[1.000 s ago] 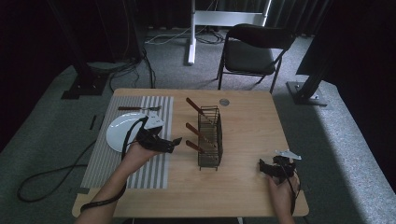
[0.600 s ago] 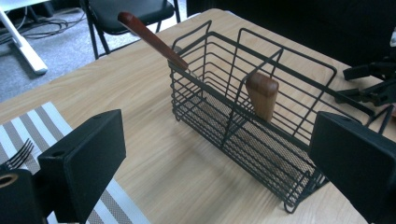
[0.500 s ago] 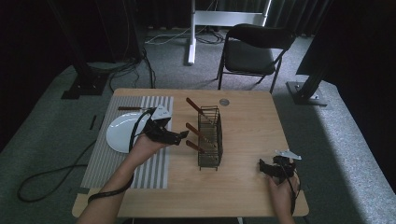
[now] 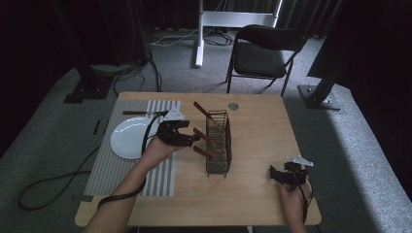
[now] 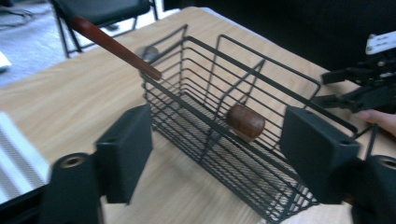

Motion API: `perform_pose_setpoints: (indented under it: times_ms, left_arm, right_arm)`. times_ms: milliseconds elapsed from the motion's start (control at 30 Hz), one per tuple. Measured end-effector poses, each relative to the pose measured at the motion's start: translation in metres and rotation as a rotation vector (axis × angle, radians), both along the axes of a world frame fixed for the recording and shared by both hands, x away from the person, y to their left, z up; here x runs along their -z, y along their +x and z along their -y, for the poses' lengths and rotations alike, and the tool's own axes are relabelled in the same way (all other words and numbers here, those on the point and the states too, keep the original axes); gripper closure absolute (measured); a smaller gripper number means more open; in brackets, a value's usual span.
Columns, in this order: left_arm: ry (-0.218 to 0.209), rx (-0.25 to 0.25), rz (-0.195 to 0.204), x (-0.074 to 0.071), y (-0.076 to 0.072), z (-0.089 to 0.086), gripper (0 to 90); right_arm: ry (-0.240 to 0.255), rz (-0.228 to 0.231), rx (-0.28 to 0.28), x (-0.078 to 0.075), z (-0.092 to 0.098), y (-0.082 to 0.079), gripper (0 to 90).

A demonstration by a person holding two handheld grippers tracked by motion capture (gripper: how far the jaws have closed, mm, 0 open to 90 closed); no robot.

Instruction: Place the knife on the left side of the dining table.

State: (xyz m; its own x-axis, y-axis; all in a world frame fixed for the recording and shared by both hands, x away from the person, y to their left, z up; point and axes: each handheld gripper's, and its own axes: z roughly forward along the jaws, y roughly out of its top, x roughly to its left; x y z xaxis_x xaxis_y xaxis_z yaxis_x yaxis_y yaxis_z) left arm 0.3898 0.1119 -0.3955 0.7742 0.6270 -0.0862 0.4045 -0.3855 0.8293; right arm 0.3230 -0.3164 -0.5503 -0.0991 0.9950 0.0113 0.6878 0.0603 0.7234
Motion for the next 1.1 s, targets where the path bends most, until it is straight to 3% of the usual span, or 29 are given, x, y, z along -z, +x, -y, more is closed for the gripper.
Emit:
perform_pose_setpoints:
  times_ms: [200, 333, 500, 667, 900, 1100]
  left_arm:
    - [0.0, 0.02, -0.017, 0.006, 0.002, 0.004, 43.5]
    - [-0.037, 0.04, -0.029, 0.004, 0.002, 0.005, 54.0]
    - [-0.039, 0.065, -0.043, 0.002, 0.001, 0.006, 65.8]
    - [-0.04, 0.086, -0.052, 0.003, 0.0, 0.007, 69.9]
    - [-0.085, 0.123, -0.072, 0.002, 0.0, 0.008, 74.4]
    - [-0.106, 0.096, -0.068, -0.003, 0.001, 0.011, 74.9]
  right_arm:
    - [0.001, 0.0, 0.0, 0.0, 0.0, 0.0, 12.0]
    - [0.001, 0.0, 0.0, 0.0, 0.0, 0.0, 11.9]
    - [0.0, 0.0, 0.0, 0.0, 0.0, 0.0, 12.0]
    - [-0.001, 0.001, -0.001, 0.0, 0.0, 0.0, 12.0]
    - [0.0, 0.001, -0.001, 0.0, 0.0, 0.0, 12.0]
    - [0.0, 0.001, 0.0, 0.0, 0.0, 0.0, 12.0]
